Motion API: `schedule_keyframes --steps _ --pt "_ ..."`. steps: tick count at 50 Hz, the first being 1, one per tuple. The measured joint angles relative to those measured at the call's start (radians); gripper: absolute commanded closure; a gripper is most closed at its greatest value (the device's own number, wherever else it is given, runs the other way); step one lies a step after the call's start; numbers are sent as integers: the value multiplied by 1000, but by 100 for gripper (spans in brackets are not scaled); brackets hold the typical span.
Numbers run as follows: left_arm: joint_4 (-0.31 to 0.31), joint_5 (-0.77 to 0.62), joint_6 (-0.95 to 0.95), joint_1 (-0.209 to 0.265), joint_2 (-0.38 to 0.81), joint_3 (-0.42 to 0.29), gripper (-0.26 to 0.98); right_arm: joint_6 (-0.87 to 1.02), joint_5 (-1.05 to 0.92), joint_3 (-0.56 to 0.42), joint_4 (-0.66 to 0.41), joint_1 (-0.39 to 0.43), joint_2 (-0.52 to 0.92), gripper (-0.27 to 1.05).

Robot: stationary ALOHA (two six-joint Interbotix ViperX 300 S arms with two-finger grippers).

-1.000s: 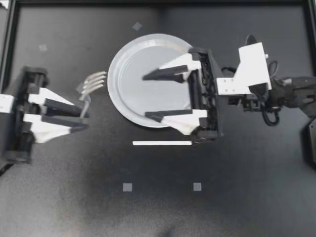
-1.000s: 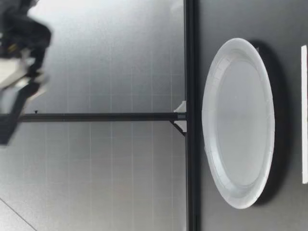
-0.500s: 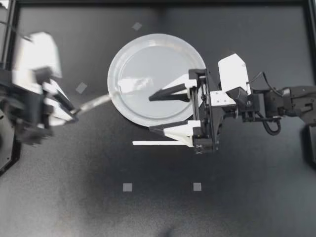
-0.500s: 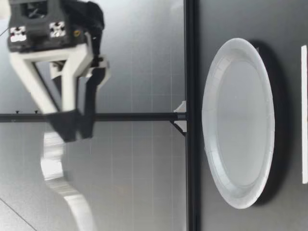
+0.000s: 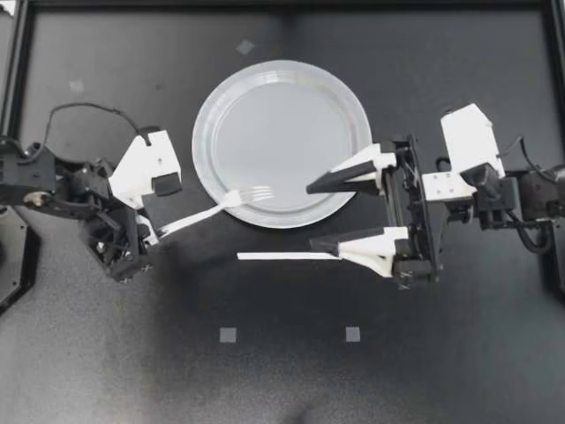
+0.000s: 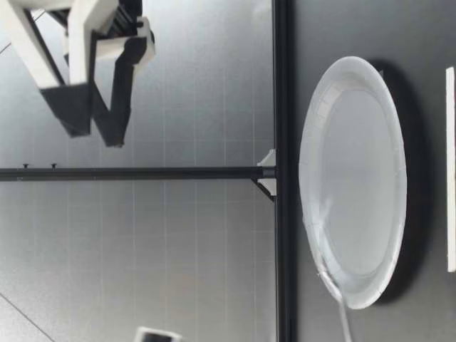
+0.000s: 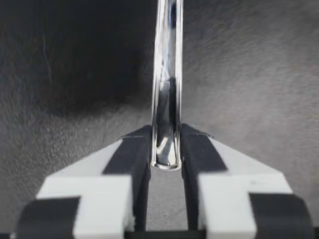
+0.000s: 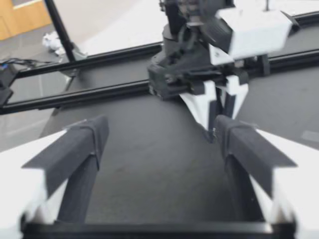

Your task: Pick up the fork and place it on the plate.

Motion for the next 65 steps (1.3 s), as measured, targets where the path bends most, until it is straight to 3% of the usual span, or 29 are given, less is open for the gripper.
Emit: schedule_keyframes --steps 24,57,65 --pt "-2 -55 -114 0 104 12 67 0 -21 3 21 37 6 -2" --pt "-2 -17 -130 0 118 12 66 28 -41 3 25 46 26 -2" --pt "-3 -14 -129 -2 120 11 60 28 -41 3 25 48 28 -2"
